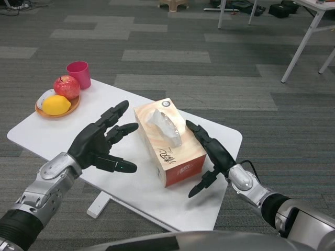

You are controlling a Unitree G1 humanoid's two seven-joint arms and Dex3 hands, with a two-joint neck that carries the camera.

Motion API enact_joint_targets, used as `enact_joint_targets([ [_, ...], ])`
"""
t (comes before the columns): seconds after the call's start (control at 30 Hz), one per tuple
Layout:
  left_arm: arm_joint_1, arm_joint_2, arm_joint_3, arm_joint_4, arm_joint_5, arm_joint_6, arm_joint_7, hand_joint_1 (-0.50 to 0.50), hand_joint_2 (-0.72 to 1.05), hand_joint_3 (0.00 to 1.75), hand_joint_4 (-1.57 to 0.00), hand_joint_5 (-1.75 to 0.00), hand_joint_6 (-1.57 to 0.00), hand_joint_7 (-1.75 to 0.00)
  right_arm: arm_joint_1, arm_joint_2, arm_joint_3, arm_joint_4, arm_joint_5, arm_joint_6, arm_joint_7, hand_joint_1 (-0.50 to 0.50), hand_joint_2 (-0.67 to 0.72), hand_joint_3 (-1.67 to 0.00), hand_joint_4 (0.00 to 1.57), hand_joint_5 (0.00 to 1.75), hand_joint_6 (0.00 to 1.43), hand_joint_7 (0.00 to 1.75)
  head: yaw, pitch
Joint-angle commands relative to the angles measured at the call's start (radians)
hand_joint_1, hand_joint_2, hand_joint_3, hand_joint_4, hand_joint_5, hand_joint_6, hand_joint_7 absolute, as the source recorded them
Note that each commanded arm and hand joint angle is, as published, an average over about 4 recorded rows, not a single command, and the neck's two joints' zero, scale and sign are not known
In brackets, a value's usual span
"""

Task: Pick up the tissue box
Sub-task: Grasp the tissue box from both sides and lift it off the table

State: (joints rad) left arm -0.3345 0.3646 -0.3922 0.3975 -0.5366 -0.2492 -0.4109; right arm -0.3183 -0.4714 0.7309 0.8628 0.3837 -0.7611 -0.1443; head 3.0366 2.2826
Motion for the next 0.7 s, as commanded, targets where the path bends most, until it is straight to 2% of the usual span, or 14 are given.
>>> enact_joint_targets([
  [0.03, 0.018, -0.012, 0.036, 0.062, -0.002, -0.033, 0.005, 0.50, 0.52, 0.00, 0.00, -0.69, 0.00, 0.00, -0.031, 0.002, -0.015, 0.030, 0.004, 0.012, 0.006, -0.33, 0.04, -0.16, 0.03, 0.00, 0.00, 0.07, 0.006, 0.003],
  [0.13, 0.012, -0.029, 0.045, 0.139, -0.001, -0.071, 0.013, 0.50, 0.52, 0.00, 0.00, -0.64, 0.00, 0.00, -0.040, -0.002, -0.010, 0.028, 0.003, 0.012, 0.006, -0.33, 0.04, -0.16, 0.03, 0.00, 0.00, 0.07, 0.004, 0.005],
  [0.23, 0.005, -0.037, 0.044, 0.172, -0.002, -0.086, 0.017, 0.50, 0.52, 0.00, 0.00, -0.62, 0.00, 0.00, -0.042, -0.006, 0.011, 0.016, 0.004, 0.012, 0.006, -0.33, 0.06, -0.16, 0.03, 0.00, 0.00, 0.07, 0.004, 0.007],
  [0.6, -0.007, -0.049, 0.059, 0.218, -0.003, -0.111, 0.030, 0.50, 0.52, 0.00, 0.00, -0.62, 0.00, 0.00, -0.023, -0.034, 0.107, -0.056, 0.006, 0.016, 0.006, -0.36, 0.03, -0.16, 0.01, 0.00, 0.00, 0.07, 0.012, 0.006],
  [0.7, -0.014, -0.049, 0.066, 0.235, -0.003, -0.119, 0.036, 0.50, 0.52, 0.00, 0.00, -0.62, 0.00, 0.00, -0.022, -0.049, 0.134, -0.075, 0.007, 0.016, 0.006, -0.38, 0.08, -0.16, 0.02, 0.00, 0.00, 0.07, 0.012, 0.006],
])
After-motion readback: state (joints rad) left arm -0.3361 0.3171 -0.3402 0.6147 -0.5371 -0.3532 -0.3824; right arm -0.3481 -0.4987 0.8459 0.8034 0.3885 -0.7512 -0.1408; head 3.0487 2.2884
